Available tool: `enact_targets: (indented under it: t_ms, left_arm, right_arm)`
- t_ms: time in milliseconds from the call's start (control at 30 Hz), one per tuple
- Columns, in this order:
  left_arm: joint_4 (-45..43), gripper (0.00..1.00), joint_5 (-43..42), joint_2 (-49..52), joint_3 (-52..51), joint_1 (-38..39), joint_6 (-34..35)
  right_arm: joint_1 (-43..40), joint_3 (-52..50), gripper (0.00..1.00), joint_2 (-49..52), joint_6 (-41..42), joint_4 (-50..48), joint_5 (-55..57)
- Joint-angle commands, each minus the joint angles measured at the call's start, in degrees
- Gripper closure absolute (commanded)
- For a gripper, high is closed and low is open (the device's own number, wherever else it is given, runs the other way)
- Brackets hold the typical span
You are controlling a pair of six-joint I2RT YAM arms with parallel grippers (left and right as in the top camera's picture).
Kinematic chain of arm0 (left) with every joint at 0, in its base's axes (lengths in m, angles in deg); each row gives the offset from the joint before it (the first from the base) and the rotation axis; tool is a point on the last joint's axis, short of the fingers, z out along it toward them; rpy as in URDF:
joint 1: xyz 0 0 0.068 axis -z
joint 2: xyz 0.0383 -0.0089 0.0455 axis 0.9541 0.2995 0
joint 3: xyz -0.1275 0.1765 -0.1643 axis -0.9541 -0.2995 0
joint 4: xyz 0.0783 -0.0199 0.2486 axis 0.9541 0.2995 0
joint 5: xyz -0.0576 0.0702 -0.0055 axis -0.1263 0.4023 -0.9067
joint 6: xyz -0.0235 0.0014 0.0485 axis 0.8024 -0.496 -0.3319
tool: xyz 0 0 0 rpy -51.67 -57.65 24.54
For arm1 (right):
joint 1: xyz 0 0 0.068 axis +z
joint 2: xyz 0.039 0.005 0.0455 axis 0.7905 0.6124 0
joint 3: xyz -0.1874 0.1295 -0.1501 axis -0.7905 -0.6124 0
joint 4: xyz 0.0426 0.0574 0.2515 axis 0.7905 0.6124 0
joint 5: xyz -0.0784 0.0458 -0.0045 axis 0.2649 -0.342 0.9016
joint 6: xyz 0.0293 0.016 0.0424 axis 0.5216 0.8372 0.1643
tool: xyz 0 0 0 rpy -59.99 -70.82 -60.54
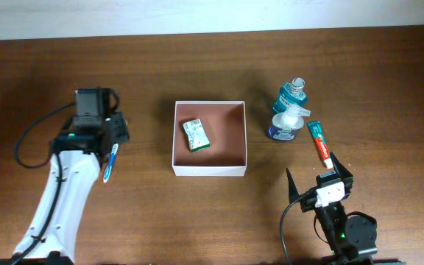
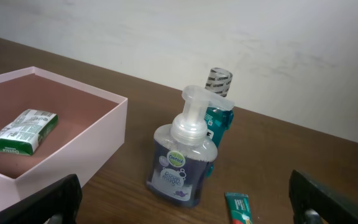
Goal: Pack container
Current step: 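Move left gripper back over the blue toothbrush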
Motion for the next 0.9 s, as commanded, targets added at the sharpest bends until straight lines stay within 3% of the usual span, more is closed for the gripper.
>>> enact_targets:
  t_ms: [0,167,533,867]
  left_arm:
    - [-0.48,0.35,-7.02,0.11,0.87,-2.1,-11.43]
    - [-2.36,0.35,-7.39,3.04,0.87,-2.67,-19.8]
    - [-1.79,0.36,-11.61,14.32,0.87,-2.67,-20.85]
    - [-2.54,0.35,-12.22,18.78,0.87,-3.04,-23.69]
  right_arm:
    - [-0.33,-0.26,0.02,-0.55,0.04,0.26,-0.11]
    - [-0.33,-0.26,0.02,-0.55,0.04,0.26,-0.11]
    - [-0.33,-0.26,0.02,-0.55,0.04,0.26,-0.11]
    - [-0.33,-0.26,0.02,-0.55,0.04,0.24,-0.11]
